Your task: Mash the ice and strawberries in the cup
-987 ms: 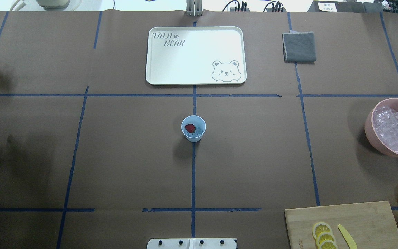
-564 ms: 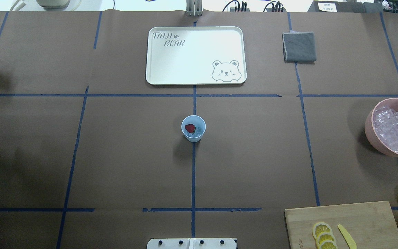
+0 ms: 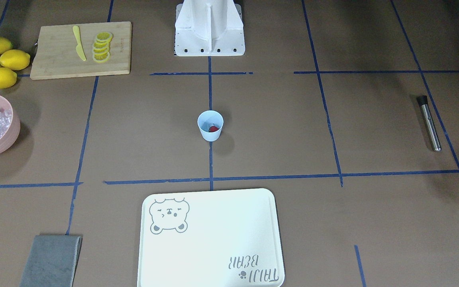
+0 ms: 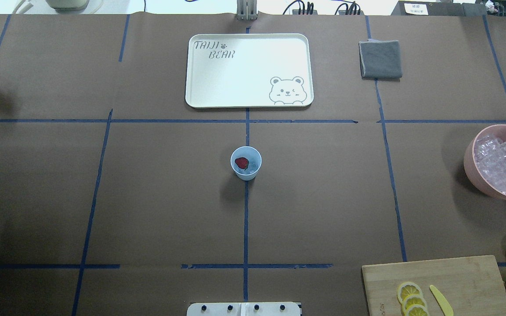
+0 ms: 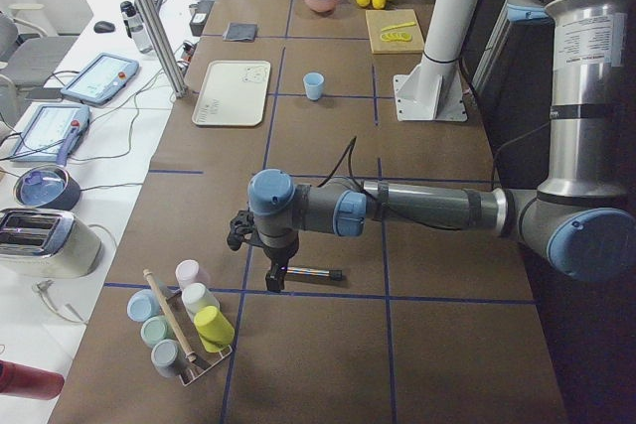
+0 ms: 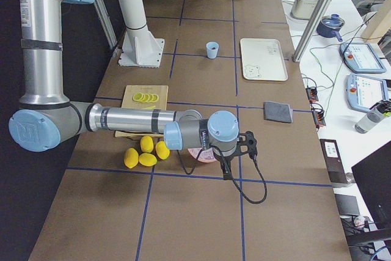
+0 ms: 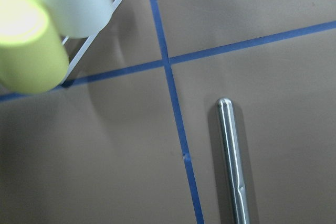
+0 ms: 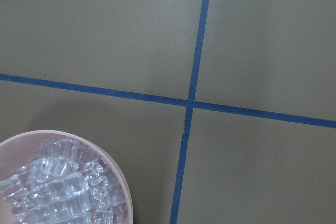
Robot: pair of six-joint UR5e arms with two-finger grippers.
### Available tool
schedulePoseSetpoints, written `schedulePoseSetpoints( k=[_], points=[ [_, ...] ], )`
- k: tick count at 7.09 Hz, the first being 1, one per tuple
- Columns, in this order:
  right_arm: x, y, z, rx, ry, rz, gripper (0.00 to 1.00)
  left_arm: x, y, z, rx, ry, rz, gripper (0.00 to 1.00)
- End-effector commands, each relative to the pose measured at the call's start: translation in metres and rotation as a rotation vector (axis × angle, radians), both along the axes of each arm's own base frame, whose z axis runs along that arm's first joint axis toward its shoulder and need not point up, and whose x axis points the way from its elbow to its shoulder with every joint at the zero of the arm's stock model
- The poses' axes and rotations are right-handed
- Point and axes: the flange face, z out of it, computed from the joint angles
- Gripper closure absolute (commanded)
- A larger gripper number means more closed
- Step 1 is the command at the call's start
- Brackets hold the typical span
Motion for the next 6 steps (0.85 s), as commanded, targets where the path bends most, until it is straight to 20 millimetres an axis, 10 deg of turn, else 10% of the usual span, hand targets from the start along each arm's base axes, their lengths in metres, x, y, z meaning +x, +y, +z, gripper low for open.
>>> schedulePoseSetpoints(
  k=[1, 6],
  points=[
    [-0.001, 0.005, -0.004, -0.002, -0.016, 0.000, 0.01, -0.010, 0.000, 0.020, -0.040, 0.019, -0.019, 0.00],
    [-0.001, 0.004, -0.002, -0.004, -0.013, 0.001, 0.01, -0.040, 0.010, 0.016, -0.074, 0.009, -0.121, 0.00]
  ],
)
